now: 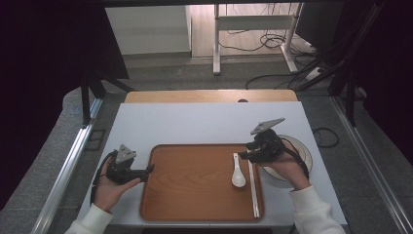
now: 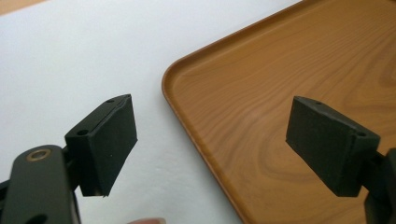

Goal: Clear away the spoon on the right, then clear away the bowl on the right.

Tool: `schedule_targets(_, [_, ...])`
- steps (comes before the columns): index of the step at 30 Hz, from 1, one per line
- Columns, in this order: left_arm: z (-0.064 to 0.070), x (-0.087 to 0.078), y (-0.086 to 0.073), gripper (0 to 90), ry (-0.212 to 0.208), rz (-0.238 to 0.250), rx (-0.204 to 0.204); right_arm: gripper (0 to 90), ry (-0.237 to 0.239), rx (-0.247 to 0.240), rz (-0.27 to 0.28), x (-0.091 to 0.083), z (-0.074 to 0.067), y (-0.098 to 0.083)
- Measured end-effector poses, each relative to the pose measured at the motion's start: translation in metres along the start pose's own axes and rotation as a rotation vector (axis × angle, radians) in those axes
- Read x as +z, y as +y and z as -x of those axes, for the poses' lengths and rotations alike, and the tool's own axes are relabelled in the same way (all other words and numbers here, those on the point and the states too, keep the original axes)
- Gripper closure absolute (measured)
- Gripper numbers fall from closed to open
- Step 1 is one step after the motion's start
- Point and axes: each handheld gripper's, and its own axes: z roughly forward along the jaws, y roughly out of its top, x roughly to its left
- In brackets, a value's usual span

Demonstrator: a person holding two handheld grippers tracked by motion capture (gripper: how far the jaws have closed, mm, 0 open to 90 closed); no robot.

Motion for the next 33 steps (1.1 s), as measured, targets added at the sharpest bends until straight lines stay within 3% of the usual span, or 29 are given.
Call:
schedule_targets(6, [0.002, -0.004, 0.001, 15.8, -0.01, 0.011, 0.001, 43.7, -0.025, 0.034, -0.001, -0.005, 0.012, -0.005])
schedule_targets(15, [0.001, -0.009, 0.001, 15.6, -0.016, 0.032, -0.017, 42.4, -0.095, 0.055, 0.024, -0.022, 0.023, -0.009])
schedule_targets(24, [-0.002, -0.009, 0.0, 15.7, -0.023, 0.039, -0.04, 42.1, -0.175, 0.091, 0.016, -0.035, 0.039, -0.019])
schedule_targets(33, [-0.001, -0.005, -0.003, 16.5, -0.014, 0.022, -0.021, 42.1, -0.238, 0.149, 0.013, -0.043, 0.06, -0.032])
